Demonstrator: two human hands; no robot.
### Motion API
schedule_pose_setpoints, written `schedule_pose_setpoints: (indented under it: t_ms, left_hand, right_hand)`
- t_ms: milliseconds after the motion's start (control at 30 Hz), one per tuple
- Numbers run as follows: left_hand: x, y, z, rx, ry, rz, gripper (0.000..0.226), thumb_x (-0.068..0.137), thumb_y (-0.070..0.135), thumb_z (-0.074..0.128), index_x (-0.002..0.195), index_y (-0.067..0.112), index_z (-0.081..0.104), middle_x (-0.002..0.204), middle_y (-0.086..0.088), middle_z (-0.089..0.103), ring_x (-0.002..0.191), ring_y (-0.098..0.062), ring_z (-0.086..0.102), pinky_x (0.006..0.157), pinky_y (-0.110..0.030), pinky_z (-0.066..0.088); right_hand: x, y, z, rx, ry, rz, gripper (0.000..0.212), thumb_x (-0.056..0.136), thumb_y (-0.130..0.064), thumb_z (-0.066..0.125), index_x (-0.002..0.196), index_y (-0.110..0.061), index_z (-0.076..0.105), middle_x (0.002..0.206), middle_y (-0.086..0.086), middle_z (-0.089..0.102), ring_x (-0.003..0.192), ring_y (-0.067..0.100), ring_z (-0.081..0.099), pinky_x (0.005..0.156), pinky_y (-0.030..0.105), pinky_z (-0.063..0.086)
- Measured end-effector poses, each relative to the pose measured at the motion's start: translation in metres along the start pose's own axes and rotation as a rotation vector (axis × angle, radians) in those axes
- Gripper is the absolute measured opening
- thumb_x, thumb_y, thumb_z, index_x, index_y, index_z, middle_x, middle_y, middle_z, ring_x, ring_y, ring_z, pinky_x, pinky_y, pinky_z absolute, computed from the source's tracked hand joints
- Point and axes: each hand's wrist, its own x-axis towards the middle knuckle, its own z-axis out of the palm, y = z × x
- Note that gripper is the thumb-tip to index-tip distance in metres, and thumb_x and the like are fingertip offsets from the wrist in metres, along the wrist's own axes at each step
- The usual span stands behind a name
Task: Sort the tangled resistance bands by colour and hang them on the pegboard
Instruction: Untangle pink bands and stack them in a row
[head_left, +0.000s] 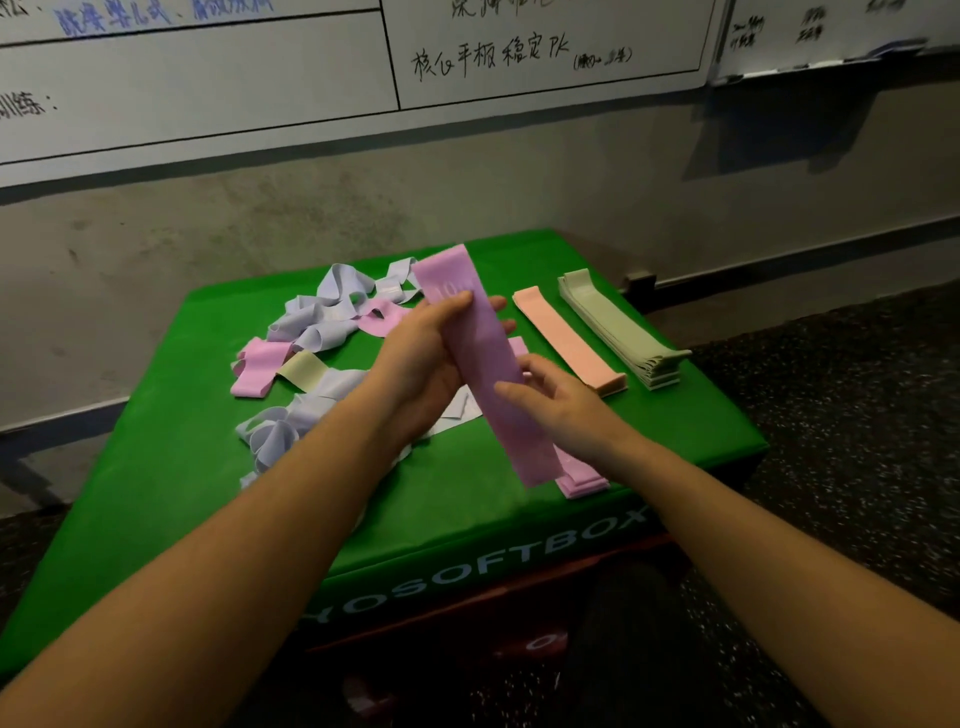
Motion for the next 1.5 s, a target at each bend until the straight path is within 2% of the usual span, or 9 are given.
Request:
schedule_pose_setpoints:
  t_ms: [167,333,467,700,833,1000,1133,1300,1500]
  left_hand:
    - [0.03,0.003,0.011,-0.105,0.046,-0.054,0.025,0.101,0.012,0.048,0.122,0.002,0.056,0.103,-0.009,0.074,0.089,-0.022,0.074,0.07,-0.033,0.06]
    - [0.066,-0.011,0.022,-0.116,0.117,-0.065,0.021,0.105,0.01,0.039,0.115,0.005,0.056,0.108,-0.009,0.071,0.081,-0.02,0.074,0.069,-0.032,0.06]
    - [0.098,-0.031,0.019,-0.068,0.194,-0.089,0.033,0.104,0.009,0.041,0.133,-0.001,0.051,0.123,-0.016,0.067,0.076,-0.017,0.075,0.058,-0.028,0.058]
    - [0.142,-0.071,0.012,0.08,0.281,-0.205,0.011,0.102,0.015,0.051,0.11,0.02,0.057,0.1,-0.006,0.069,0.08,-0.019,0.067,0.065,-0.037,0.056]
    - [0.166,-0.093,0.005,0.237,0.278,-0.193,0.016,0.098,0.012,0.058,0.114,0.015,0.061,0.115,-0.006,0.067,0.1,-0.02,0.065,0.082,-0.039,0.055]
    - [0.191,-0.116,-0.012,0.478,0.297,-0.161,0.037,0.095,0.006,0.06,0.132,0.007,0.055,0.119,-0.011,0.065,0.092,-0.018,0.064,0.069,-0.032,0.055]
    - [0.201,-0.136,-0.024,0.76,0.233,-0.15,0.04,0.095,0.011,0.063,0.134,0.007,0.055,0.12,-0.01,0.064,0.102,-0.023,0.064,0.091,-0.037,0.055]
    - [0.212,-0.15,-0.037,0.946,0.228,-0.123,0.036,0.096,0.01,0.06,0.131,0.008,0.056,0.115,-0.007,0.064,0.091,-0.017,0.061,0.077,-0.027,0.05]
    - [0.226,-0.151,-0.046,1.104,0.274,-0.068,0.039,0.095,0.007,0.055,0.133,0.015,0.049,0.116,-0.006,0.058,0.075,-0.011,0.057,0.055,-0.02,0.046]
  right_hand:
    - [0.005,0.02,-0.013,-0.092,0.011,0.045,0.014,0.102,-0.017,0.05,0.112,-0.009,0.057,0.107,0.032,0.06,0.087,0.022,0.054,0.079,0.04,0.047]
    - [0.003,0.043,-0.034,-0.154,-0.006,0.107,0.015,0.101,-0.017,0.053,0.116,-0.02,0.052,0.094,0.012,0.068,0.083,0.021,0.07,0.076,0.036,0.059]
    - [-0.001,0.063,-0.05,-0.194,0.114,0.131,0.026,0.102,-0.022,0.051,0.127,-0.022,0.045,0.065,-0.001,0.047,0.047,0.008,0.04,0.049,0.026,0.034]
    - [-0.009,0.089,-0.074,-0.186,0.222,0.152,0.03,0.084,-0.013,0.066,0.098,-0.032,0.049,0.089,0.009,0.059,0.076,0.016,0.054,0.066,0.031,0.042]
    - [-0.006,0.103,-0.082,-0.17,0.108,0.244,0.017,0.087,-0.008,0.067,0.09,-0.023,0.072,0.083,-0.012,0.067,0.065,-0.01,0.056,0.065,0.014,0.045]
    - [0.008,0.119,-0.084,-0.275,0.043,0.287,0.015,0.088,-0.017,0.072,0.101,-0.017,0.078,0.092,-0.008,0.073,0.077,-0.006,0.061,0.07,0.005,0.047]
    - [0.011,0.131,-0.086,-0.53,-0.077,0.293,0.02,0.088,-0.028,0.07,0.107,-0.023,0.076,0.108,-0.008,0.071,0.091,0.003,0.062,0.08,0.017,0.047]
    - [0.007,0.135,-0.093,-0.669,-0.173,0.201,0.032,0.087,-0.051,0.066,0.114,-0.033,0.07,0.102,-0.012,0.048,0.093,0.009,0.053,0.083,0.029,0.044]
    - [0.004,0.139,-0.107,-0.596,-0.309,0.133,0.035,0.082,-0.049,0.075,0.113,-0.034,0.072,0.1,-0.017,0.047,0.09,-0.004,0.052,0.079,0.013,0.04]
